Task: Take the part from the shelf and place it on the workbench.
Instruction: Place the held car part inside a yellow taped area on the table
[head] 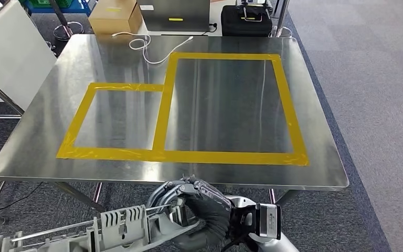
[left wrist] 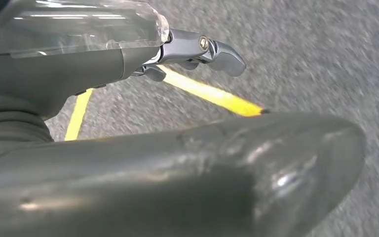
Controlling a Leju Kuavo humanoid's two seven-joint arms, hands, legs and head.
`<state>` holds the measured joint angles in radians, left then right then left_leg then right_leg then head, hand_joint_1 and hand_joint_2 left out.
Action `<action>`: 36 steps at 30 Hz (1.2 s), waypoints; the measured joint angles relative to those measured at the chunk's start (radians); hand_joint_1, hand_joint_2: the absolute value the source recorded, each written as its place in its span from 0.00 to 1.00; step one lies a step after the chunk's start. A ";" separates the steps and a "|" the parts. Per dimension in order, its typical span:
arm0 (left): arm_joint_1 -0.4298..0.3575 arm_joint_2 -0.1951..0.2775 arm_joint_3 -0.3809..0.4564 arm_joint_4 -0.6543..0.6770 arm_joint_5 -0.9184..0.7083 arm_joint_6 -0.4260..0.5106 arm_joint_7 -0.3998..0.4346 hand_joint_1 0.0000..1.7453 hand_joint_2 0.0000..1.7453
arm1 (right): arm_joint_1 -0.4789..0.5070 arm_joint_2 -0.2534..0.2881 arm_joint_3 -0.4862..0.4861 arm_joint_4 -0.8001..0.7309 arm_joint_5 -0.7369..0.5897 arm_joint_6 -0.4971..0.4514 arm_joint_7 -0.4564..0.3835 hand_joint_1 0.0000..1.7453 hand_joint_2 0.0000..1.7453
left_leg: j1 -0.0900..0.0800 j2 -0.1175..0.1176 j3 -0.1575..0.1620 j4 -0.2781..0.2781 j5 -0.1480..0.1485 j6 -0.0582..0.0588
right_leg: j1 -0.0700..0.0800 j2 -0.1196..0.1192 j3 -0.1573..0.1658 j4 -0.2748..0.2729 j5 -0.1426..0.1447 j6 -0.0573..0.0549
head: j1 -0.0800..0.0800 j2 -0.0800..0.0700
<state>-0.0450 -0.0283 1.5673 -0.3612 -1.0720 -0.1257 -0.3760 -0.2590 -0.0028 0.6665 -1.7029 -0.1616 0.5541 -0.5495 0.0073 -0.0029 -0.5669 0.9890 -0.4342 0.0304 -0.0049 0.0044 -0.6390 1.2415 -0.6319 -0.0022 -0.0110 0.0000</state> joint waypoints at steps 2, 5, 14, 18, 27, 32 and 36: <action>-0.005 0.003 -0.006 0.007 -0.010 -0.001 -0.004 0.00 0.00 | -0.029 0.003 -0.016 0.018 0.002 -0.020 0.009 1.00 1.00 | 0.000 0.000 0.012 0.003 -0.012 -0.002 | -0.004 -0.001 -0.056 0.052 0.021 0.005 | 0.000 0.000; -0.013 0.006 -0.018 0.020 -0.018 -0.002 -0.005 0.00 0.00 | -0.092 0.011 -0.061 0.050 -0.002 -0.036 0.021 1.00 1.00 | 0.000 -0.002 0.033 0.015 -0.036 -0.012 | -0.008 -0.003 -0.014 -0.111 0.159 0.006 | 0.000 0.000; -0.020 0.022 -0.026 0.037 -0.020 -0.002 -0.007 0.00 0.00 | -0.147 0.043 -0.122 0.087 -0.010 -0.040 0.026 1.00 1.00 | 0.005 -0.002 -0.034 0.177 -0.138 -0.062 | -0.007 0.001 0.033 -0.213 0.180 -0.040 | -0.008 0.000; -0.018 0.025 -0.027 0.043 -0.020 -0.002 -0.007 0.00 0.00 | -0.148 0.047 -0.123 0.100 -0.010 -0.037 0.026 1.00 1.00 | 0.006 -0.002 -0.117 0.279 -0.124 -0.066 | -0.005 0.002 0.042 -0.212 0.170 -0.043 | -0.008 0.000; -0.023 0.037 -0.047 0.046 -0.039 -0.017 -0.019 0.00 0.00 | -0.251 0.053 -0.233 0.178 0.084 -0.186 0.066 1.00 1.00 | 0.002 -0.002 -0.018 0.015 0.003 -0.017 | 0.004 0.000 0.056 -0.218 0.159 -0.008 | -0.006 0.000; -0.023 0.037 -0.056 0.050 -0.043 -0.019 -0.021 0.00 0.00 | -0.297 0.051 -0.297 0.225 0.184 -0.238 0.061 1.00 1.00 | 0.004 -0.001 -0.013 0.005 0.009 -0.009 | 0.001 -0.001 -0.007 -0.092 0.101 0.003 | -0.004 0.000; -0.023 0.037 -0.072 0.058 -0.049 -0.021 -0.023 0.00 0.00 | -0.356 0.035 -0.369 0.290 0.531 -0.414 0.058 1.00 1.00 | 0.001 -0.002 -0.009 0.014 -0.001 -0.008 | -0.002 -0.002 -0.043 -0.062 0.138 0.009 | -0.003 0.000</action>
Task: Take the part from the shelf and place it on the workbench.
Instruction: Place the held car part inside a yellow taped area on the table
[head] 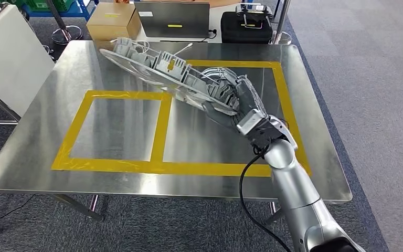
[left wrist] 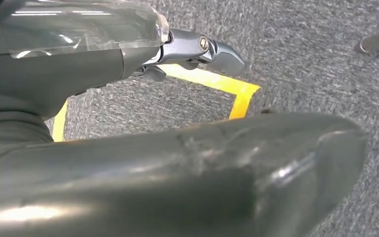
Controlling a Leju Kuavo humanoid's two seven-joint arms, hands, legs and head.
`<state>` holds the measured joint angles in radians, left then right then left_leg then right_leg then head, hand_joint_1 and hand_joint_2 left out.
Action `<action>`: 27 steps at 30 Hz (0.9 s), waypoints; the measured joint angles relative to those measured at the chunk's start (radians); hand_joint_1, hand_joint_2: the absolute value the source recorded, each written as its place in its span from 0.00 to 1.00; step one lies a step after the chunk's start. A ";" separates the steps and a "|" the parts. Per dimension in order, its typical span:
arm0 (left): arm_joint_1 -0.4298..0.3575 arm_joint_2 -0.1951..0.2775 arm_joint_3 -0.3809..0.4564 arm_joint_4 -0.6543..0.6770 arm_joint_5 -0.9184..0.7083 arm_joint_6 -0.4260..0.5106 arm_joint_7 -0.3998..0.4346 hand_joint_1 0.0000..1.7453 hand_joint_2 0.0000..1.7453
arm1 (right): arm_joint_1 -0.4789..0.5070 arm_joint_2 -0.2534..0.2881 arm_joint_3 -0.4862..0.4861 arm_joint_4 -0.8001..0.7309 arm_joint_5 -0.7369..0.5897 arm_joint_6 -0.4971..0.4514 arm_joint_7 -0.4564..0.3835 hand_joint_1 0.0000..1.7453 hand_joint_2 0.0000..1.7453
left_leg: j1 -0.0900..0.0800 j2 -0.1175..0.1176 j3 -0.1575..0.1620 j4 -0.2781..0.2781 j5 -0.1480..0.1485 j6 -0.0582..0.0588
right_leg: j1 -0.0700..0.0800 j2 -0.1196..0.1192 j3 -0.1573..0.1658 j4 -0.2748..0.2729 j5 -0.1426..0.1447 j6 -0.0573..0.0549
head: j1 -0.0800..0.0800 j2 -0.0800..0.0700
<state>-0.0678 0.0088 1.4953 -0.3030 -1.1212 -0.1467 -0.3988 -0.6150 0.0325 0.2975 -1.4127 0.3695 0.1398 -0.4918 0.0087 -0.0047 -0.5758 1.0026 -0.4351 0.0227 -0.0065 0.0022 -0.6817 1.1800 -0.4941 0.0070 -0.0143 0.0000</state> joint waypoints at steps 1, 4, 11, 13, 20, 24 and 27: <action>0.000 0.000 -0.002 0.000 -0.001 0.000 0.000 0.00 0.00 | -0.009 -0.004 0.000 0.008 0.064 -0.034 0.004 1.00 1.00 | -0.002 0.000 -0.002 0.006 -0.005 -0.004 | 0.001 -0.001 0.029 -0.066 0.029 -0.004 | 0.000 0.000; 0.000 0.003 -0.008 0.001 -0.007 -0.003 -0.004 0.00 0.00 | -0.036 -0.011 0.000 0.043 0.174 -0.101 0.015 1.00 1.00 | -0.006 0.000 -0.012 0.018 -0.012 -0.018 | 0.006 0.001 0.059 -0.145 0.049 -0.019 | -0.002 0.000; -0.001 0.013 -0.025 0.002 -0.018 -0.008 -0.007 0.00 0.00 | -0.090 -0.011 -0.009 0.104 0.316 -0.189 0.056 1.00 1.00 | 0.003 0.001 -0.122 0.246 -0.123 -0.055 | -0.001 0.000 0.068 -0.157 0.049 -0.049 | -0.008 0.000; 0.000 0.013 -0.027 0.002 -0.019 -0.008 -0.008 0.00 0.00 | -0.093 -0.012 -0.006 0.119 0.438 -0.237 0.079 1.00 1.00 | 0.004 0.001 -0.156 0.299 -0.122 -0.057 | 0.000 0.000 0.070 -0.155 0.046 -0.050 | -0.008 0.000; 0.000 0.023 -0.035 0.002 -0.030 -0.012 -0.016 0.00 0.00 | -0.126 -0.042 0.090 0.231 0.787 -0.376 0.127 1.00 1.00 | -0.009 0.001 -0.029 0.012 0.010 -0.022 | 0.005 0.006 0.079 -0.159 0.041 -0.031 | -0.007 0.000; 0.000 0.025 -0.043 0.003 -0.032 -0.014 -0.017 0.00 0.00 | -0.156 -0.063 0.154 0.304 0.887 -0.395 0.153 1.00 1.00 | 0.001 0.003 -0.015 -0.017 0.023 -0.001 | 0.004 0.003 0.047 -0.087 -0.007 -0.012 | -0.004 0.000; -0.001 0.025 -0.049 0.005 -0.036 -0.016 -0.018 0.00 0.00 | -0.178 -0.079 0.237 0.414 0.970 -0.430 0.191 1.00 1.00 | 0.001 0.002 -0.014 -0.017 0.022 0.004 | -0.001 0.003 -0.048 0.096 -0.080 -0.004 | -0.003 0.000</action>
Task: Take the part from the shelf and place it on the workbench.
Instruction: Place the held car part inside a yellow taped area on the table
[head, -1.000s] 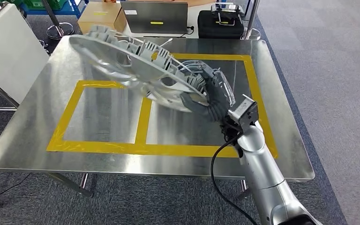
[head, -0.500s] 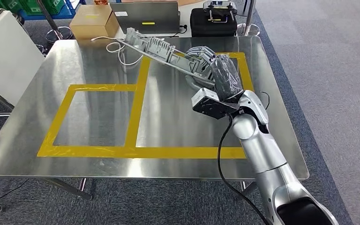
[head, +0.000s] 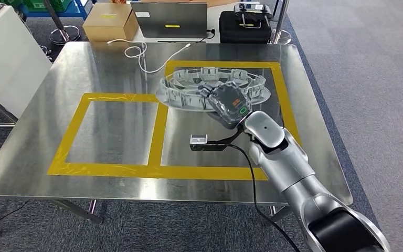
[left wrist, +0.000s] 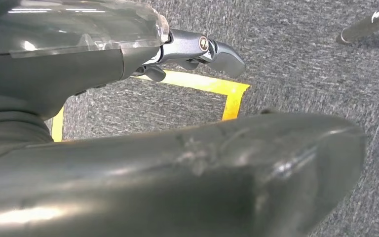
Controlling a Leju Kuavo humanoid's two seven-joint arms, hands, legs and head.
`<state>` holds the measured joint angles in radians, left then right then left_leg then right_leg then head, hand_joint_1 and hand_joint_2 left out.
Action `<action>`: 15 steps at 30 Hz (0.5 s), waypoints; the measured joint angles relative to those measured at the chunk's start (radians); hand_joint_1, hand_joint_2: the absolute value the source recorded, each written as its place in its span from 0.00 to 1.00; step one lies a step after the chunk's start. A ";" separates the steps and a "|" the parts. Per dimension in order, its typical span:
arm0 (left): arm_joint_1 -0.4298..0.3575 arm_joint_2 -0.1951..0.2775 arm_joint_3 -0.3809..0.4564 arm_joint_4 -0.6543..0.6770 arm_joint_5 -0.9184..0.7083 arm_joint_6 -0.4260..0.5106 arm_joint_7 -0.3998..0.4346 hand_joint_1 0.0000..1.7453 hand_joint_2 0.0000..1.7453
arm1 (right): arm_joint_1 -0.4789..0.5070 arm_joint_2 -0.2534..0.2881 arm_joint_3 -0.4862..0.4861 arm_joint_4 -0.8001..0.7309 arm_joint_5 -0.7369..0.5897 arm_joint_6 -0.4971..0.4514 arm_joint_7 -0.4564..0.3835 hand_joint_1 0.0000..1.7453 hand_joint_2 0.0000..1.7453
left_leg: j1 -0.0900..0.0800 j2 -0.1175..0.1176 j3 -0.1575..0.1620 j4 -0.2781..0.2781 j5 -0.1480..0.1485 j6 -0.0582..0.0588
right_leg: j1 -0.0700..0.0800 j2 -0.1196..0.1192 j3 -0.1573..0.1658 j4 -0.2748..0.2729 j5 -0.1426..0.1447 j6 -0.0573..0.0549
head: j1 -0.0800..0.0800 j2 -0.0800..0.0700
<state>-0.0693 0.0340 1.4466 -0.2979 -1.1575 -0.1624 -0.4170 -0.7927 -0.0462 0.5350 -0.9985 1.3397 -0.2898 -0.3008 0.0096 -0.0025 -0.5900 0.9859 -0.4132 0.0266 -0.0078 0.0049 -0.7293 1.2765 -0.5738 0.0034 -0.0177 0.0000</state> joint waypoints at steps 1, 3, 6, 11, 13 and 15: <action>0.000 0.000 -0.001 0.001 -0.001 -0.001 0.000 0.00 0.00 | -0.004 -0.004 0.026 0.042 0.010 -0.011 0.008 1.00 1.00 | 0.001 -0.001 0.000 0.002 -0.002 -0.001 | -0.002 0.000 -0.013 0.019 0.006 0.002 | 0.000 0.000; 0.001 0.000 -0.003 0.004 -0.004 -0.002 -0.001 0.00 0.00 | -0.016 -0.010 0.068 0.122 0.014 -0.029 0.019 1.00 1.00 | 0.002 -0.005 0.001 0.011 -0.008 -0.006 | -0.008 -0.002 0.018 -0.058 0.068 0.006 | 0.000 0.000; 0.003 0.001 -0.003 0.007 -0.006 -0.003 -0.003 0.00 0.00 | -0.041 -0.018 0.102 0.219 0.002 -0.039 0.024 1.00 1.00 | 0.000 -0.008 -0.005 0.035 -0.024 -0.024 | -0.010 -0.004 0.090 -0.216 0.129 0.001 | -0.001 0.000; 0.008 0.006 -0.004 0.009 -0.008 -0.005 -0.005 0.00 0.00 | -0.061 -0.030 0.130 0.331 -0.031 -0.026 0.003 1.00 1.00 | 0.002 -0.005 -0.018 0.068 -0.052 -0.047 | -0.008 0.000 0.098 -0.234 0.129 -0.028 | -0.003 0.000; 0.009 0.008 -0.004 0.010 -0.010 -0.005 -0.006 0.00 0.00 | -0.067 -0.031 0.141 0.360 -0.036 -0.019 -0.003 1.00 1.00 | 0.003 -0.003 -0.061 0.167 -0.107 -0.056 | -0.009 0.000 0.100 -0.236 0.130 -0.036 | -0.005 0.000; 0.008 0.009 -0.005 0.011 -0.012 -0.005 -0.007 0.00 0.00 | -0.069 -0.032 0.152 0.387 -0.040 -0.010 -0.005 1.00 1.00 | 0.004 -0.003 -0.123 0.292 -0.156 -0.060 | -0.006 0.000 0.101 -0.235 0.128 -0.040 | -0.005 0.000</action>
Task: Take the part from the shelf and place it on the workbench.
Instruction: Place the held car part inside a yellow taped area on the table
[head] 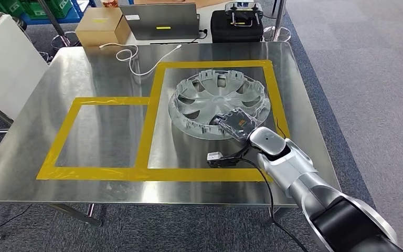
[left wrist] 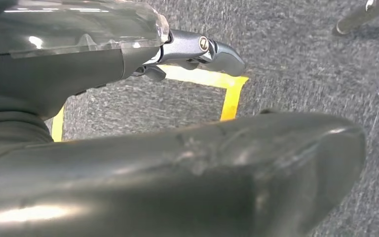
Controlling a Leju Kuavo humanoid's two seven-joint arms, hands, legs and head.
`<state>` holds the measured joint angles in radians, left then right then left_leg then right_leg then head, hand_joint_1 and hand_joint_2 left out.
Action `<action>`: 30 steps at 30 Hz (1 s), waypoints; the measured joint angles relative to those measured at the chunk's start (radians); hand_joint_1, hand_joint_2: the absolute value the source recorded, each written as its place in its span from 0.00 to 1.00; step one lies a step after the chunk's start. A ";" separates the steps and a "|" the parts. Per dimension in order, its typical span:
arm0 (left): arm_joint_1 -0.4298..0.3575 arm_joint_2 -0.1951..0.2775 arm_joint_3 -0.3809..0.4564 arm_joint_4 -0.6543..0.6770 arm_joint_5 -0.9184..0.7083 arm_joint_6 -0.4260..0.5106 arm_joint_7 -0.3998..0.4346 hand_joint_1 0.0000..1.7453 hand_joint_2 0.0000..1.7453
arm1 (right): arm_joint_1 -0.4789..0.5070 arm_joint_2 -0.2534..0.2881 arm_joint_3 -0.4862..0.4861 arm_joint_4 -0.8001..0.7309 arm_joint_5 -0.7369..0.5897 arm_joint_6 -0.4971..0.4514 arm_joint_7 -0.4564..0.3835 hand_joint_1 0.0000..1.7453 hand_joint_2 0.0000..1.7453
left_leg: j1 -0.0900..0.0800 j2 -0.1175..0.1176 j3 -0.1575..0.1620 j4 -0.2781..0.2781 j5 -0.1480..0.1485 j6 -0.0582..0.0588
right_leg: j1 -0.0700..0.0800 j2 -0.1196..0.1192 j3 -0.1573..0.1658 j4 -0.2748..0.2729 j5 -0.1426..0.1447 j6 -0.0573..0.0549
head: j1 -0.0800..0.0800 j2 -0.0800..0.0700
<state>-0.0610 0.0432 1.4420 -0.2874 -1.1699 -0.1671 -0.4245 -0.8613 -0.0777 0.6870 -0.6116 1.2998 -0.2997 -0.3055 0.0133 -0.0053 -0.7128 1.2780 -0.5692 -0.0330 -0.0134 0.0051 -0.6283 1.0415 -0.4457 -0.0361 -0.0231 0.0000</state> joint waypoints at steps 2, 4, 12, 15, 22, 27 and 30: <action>0.002 0.000 -0.001 0.001 -0.002 0.000 -0.002 0.00 0.00 | 0.000 0.000 0.010 0.023 -0.005 0.008 0.001 1.00 1.00 | -0.001 0.000 -0.013 0.018 0.015 0.005 | 0.004 0.000 0.002 0.001 -0.001 -0.001 | 0.000 0.000; 0.003 0.002 -0.003 0.002 -0.003 0.000 -0.003 0.00 0.00 | 0.000 0.000 0.015 0.037 -0.009 0.012 0.003 1.00 1.00 | -0.005 -0.001 0.043 -0.103 0.085 0.020 | 0.008 0.001 0.006 0.000 -0.002 -0.002 | 0.000 0.000; 0.002 0.012 -0.008 0.003 -0.004 0.001 -0.008 0.00 0.00 | -0.007 -0.005 0.026 0.068 -0.016 0.015 0.008 1.00 1.00 | -0.012 0.006 0.132 -0.291 0.151 0.060 | 0.008 -0.001 -0.007 0.036 -0.033 0.031 | 0.003 0.000; 0.002 0.012 -0.012 0.004 -0.004 -0.003 -0.017 0.00 0.00 | -0.005 -0.009 0.028 0.081 -0.027 0.020 0.005 1.00 1.00 | -0.010 0.007 0.133 -0.297 0.155 0.065 | 0.004 -0.001 -0.089 0.211 -0.120 0.039 | 0.004 0.000; 0.004 0.014 -0.022 0.005 -0.014 -0.006 -0.067 0.00 0.75 | 0.012 -0.021 0.033 0.091 -0.078 0.005 -0.064 0.00 0.00 | -0.009 0.003 0.121 -0.256 0.131 0.036 | -0.006 -0.004 0.012 0.010 -0.010 0.041 | 0.004 0.000; 0.003 0.015 -0.024 0.005 -0.018 0.014 -0.056 0.00 0.00 | 0.016 -0.013 0.036 0.061 -0.105 0.013 -0.087 0.00 0.00 | -0.005 0.004 0.106 -0.210 0.097 0.012 | -0.007 0.000 0.018 -0.003 -0.008 0.009 | 0.001 0.000; 0.001 0.016 -0.024 0.005 -0.017 0.022 -0.044 0.00 0.00 | 0.021 -0.001 0.041 0.049 -0.125 0.026 -0.092 0.00 0.00 | -0.002 0.004 0.024 -0.027 0.005 0.000 | -0.005 0.000 0.019 -0.005 -0.007 0.001 | -0.003 0.000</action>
<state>-0.0599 0.0592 1.4177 -0.2822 -1.1869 -0.1454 -0.4684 -0.8406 -0.0785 0.7284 -0.5621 1.1743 -0.2736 -0.3972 0.0111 -0.0009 -0.6891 1.2512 -0.5646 -0.0333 -0.0189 0.0048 -0.6091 1.0365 -0.4528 -0.0347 -0.0264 0.0000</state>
